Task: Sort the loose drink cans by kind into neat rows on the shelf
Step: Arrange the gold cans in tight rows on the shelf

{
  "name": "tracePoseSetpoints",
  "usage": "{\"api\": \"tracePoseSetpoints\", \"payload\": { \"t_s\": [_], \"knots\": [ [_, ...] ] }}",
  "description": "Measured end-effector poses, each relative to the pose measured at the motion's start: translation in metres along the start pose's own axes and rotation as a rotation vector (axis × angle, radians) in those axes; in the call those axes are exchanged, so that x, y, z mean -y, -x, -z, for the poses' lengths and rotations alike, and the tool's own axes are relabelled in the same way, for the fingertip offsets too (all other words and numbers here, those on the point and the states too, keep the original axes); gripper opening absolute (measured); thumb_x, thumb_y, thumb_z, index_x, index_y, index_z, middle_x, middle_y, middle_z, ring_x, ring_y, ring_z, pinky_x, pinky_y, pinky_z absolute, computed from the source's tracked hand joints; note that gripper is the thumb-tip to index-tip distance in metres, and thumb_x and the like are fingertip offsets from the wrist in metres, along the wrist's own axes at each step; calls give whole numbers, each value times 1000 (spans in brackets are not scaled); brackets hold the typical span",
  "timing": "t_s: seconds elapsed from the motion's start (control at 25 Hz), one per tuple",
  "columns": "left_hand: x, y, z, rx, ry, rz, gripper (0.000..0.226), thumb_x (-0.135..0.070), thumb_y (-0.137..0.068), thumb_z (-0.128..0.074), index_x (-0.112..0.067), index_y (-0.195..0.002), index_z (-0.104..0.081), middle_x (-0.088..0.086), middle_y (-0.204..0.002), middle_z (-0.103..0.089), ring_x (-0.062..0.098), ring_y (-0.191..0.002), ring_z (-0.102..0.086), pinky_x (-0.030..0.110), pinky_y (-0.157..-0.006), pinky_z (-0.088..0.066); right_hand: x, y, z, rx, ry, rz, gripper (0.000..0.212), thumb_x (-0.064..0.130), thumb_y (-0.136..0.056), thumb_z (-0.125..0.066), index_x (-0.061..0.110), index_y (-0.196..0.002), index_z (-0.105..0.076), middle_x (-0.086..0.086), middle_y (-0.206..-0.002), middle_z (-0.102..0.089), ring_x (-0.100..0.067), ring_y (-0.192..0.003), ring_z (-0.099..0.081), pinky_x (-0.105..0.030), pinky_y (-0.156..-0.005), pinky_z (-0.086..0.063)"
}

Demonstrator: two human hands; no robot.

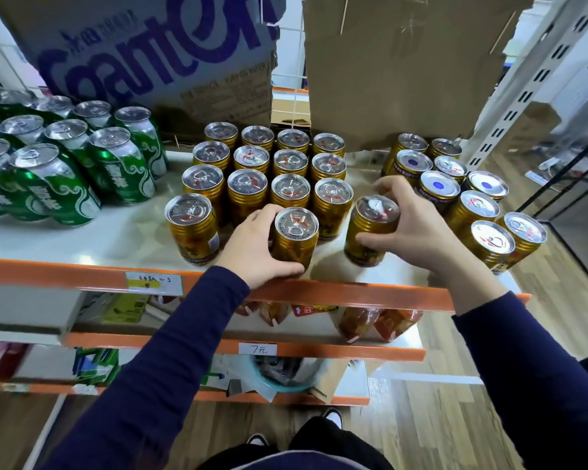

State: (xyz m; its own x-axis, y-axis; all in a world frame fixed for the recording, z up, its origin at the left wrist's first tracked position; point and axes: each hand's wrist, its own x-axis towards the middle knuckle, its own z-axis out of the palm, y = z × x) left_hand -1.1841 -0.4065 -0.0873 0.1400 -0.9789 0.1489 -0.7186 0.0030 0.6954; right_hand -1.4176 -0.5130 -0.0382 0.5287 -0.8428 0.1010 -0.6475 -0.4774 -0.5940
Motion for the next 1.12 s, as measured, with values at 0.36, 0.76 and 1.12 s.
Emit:
{"api": "tracePoseSetpoints", "payload": {
  "t_s": [0.36,0.76,1.12],
  "knots": [
    [-17,-14,36,85,-75,2,74,-41,-59,-88,-22,-122,-56,-4,-119,-59,12,-108,-56,29,-94,-47,-5,-4,-6,161,253,6,69,43,-67,-82,21,-122,-48,5,-109,-49,-14,-96,-47,-23,-76,-35],
    [-30,-13,40,-3,-310,-20,67,-63,-61,-76,-20,-111,-65,-1,-103,-52,14,-93,-49,30,-81,-44,-4,-3,-10,162,289,-11,73,48,-68,-79,21,-126,-44,4,-110,-45,-16,-98,-49,-26,-78,-40],
    [-9,-10,90,-11,-573,-8,76,-70,-60,-69,-21,-117,-66,-1,-101,-57,24,-100,-55,41,-86,-45,-1,-4,-11,165,307,-33,75,52,-66,-79,20,-125,-45,4,-110,-45,-18,-98,-48,-27,-76,-38]
  ]
}}
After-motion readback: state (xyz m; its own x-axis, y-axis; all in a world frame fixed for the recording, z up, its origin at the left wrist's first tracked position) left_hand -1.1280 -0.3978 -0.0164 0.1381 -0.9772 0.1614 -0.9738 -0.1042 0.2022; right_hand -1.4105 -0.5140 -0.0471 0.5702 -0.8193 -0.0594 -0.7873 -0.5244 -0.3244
